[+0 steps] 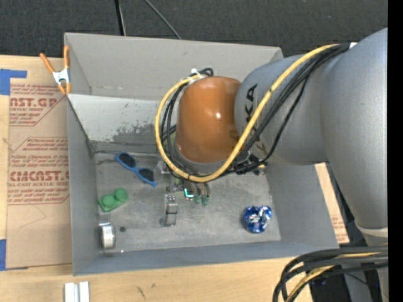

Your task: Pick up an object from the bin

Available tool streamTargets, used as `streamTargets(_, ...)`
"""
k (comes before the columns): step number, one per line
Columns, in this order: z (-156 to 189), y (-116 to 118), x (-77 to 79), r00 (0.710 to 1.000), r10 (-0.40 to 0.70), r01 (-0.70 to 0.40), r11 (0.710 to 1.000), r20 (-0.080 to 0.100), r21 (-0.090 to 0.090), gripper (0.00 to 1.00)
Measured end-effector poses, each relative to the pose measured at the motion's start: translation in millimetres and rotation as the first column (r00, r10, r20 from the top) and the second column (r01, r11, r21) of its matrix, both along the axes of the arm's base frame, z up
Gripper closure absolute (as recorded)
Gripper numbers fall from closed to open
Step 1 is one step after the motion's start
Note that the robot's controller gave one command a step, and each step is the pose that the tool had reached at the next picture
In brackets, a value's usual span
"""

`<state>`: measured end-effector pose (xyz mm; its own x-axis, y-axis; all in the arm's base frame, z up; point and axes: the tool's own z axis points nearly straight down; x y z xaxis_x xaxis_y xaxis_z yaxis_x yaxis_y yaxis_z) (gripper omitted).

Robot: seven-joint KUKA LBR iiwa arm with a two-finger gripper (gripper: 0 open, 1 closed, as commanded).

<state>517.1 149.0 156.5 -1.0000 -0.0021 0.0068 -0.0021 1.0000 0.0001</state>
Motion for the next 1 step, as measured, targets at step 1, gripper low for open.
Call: streamTargets(1, -91.0, 33.4, 70.1, 0.999, -0.045, 0.045, 0.999, 0.007, 0.002, 0.0)
